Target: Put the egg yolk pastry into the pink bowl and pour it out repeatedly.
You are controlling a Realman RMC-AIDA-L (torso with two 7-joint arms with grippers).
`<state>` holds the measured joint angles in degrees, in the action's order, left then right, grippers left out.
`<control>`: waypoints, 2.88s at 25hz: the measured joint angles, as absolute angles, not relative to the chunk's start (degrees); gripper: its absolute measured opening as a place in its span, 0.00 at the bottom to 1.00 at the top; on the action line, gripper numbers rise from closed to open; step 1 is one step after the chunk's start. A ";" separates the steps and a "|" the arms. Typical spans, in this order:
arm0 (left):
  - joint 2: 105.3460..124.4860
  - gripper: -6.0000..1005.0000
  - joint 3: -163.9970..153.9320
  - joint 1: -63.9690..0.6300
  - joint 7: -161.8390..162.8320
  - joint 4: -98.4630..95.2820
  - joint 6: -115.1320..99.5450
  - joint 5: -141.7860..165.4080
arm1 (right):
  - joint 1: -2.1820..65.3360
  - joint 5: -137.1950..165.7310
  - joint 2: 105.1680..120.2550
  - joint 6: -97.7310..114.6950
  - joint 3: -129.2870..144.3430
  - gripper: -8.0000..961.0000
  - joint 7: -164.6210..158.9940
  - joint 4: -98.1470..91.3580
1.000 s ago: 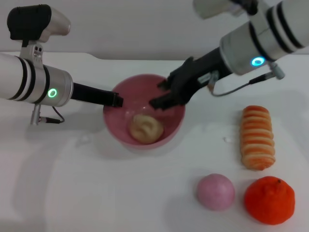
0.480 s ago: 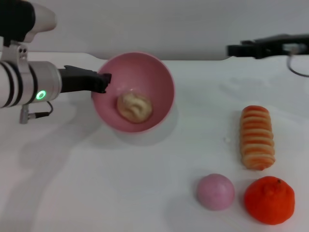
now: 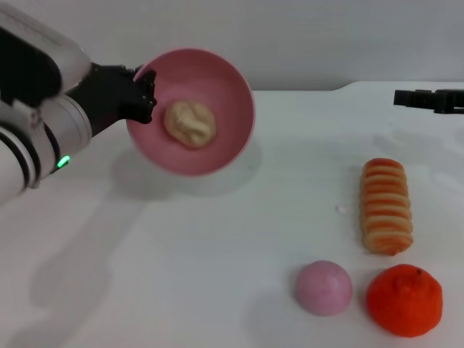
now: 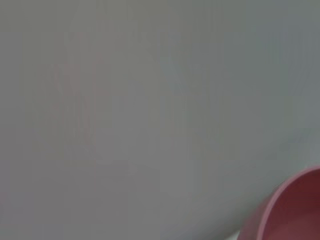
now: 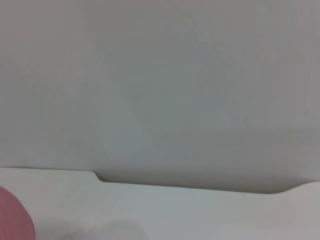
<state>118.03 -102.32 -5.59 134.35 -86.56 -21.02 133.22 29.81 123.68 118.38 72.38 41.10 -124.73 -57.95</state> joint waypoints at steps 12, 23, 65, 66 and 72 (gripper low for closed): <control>118.45 0.00 -124.76 -2.11 118.95 -71.10 26.39 142.69 | 29.00 123.65 118.34 72.53 40.98 0.61 -124.62 -56.43; 119.07 0.01 -137.78 -11.84 103.98 -53.33 49.68 141.15 | 28.95 123.66 118.38 72.16 40.24 0.62 -123.21 -56.42; 118.20 0.00 -124.48 -14.24 91.38 -67.81 31.74 100.55 | 31.02 121.99 118.74 71.15 45.65 0.69 -116.13 -52.52; 118.22 0.00 -121.59 -13.78 91.38 -69.04 26.45 98.14 | 31.41 121.86 118.76 71.15 47.01 0.70 -115.60 -52.46; 117.75 0.00 -96.20 -14.03 96.91 -68.28 -16.27 83.21 | 32.77 115.18 118.83 70.84 56.26 0.71 -109.23 -51.34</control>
